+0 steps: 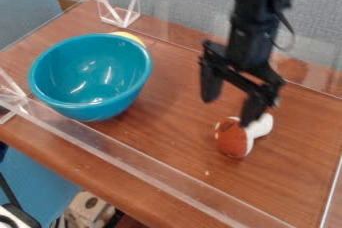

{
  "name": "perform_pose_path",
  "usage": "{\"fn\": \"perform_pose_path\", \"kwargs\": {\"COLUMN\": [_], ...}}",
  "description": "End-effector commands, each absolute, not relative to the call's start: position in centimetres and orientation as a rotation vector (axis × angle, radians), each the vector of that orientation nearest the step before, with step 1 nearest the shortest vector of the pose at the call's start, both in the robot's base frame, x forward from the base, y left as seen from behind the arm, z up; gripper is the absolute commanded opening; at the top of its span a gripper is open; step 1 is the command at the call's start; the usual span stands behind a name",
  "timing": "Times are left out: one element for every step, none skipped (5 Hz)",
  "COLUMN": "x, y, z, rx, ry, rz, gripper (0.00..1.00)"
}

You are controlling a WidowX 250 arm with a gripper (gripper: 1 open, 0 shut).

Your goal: Put the mushroom in the blue bowl

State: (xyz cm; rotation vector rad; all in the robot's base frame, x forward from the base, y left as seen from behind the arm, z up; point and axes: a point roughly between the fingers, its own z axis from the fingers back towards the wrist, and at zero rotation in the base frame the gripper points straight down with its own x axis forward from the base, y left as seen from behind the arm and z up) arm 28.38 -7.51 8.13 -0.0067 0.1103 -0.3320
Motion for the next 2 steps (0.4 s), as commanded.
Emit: {"fn": "perform_pose_path", "kwargs": {"x": [29.38,29.49], "y": [-8.78,-8.89], "z": [8.23,7.36], "rx": [-0.003,0.000], "ry": [0.063,0.060], "rz": [-0.369,-0.384], "gripper": [1.00,1.00]}}
